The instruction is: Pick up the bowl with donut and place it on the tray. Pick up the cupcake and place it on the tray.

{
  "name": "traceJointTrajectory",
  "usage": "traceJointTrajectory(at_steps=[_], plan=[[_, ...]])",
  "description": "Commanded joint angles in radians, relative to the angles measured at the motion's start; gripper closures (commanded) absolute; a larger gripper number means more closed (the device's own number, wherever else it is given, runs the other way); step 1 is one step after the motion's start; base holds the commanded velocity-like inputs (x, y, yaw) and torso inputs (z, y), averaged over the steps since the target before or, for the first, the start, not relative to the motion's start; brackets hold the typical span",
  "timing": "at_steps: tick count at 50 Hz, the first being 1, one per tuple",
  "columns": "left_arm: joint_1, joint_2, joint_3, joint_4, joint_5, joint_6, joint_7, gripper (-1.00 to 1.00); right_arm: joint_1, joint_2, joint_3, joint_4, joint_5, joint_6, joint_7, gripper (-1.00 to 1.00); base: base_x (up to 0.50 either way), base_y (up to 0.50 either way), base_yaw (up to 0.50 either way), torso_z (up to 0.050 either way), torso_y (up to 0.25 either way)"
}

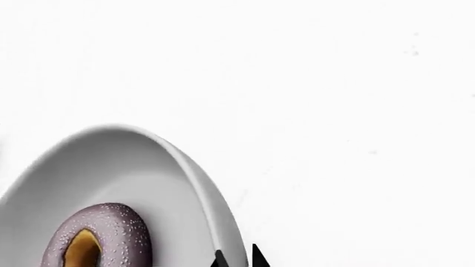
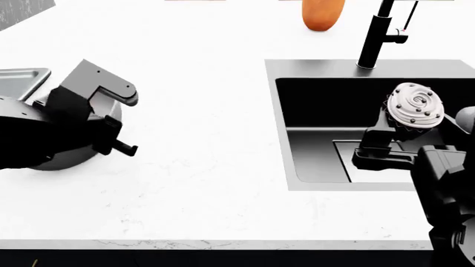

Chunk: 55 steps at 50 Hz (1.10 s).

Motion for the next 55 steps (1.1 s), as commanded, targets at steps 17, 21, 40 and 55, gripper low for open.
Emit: traceJointTrajectory(at_steps=[17,21,40,55], plan=[[-0.18,-0.027,-0.003,0.232,-0.034,-0.124,-0.001,1.0,-0.034,0.048,0.062,-0.064,0.029,-0.025,0.02,1.0,0.0,0.0,0.0,0.0,0.001],[-0.213,-0.035,-0.007,0.248,-0.053,-0.157,0.0,1.0,-0.016,0.05,0.059,-0.066,0.041,-0.017,0.029,1.0,0.0,0.0,0.0,0.0,0.0],[-0.241,-0.051,-0.007,0.244,-0.067,-0.165,0.011,1.0,0.069,0.05,0.023,-0.074,0.073,0.04,0.041,1.0,0.0,0.06,0.0,0.0,0.001],[-0.233,-0.044,0.002,0.22,-0.045,-0.129,0.024,1.0,0.074,0.036,0.012,-0.064,0.061,0.043,0.03,1.0,0.0,0.25,0.0,0.0,0.001]])
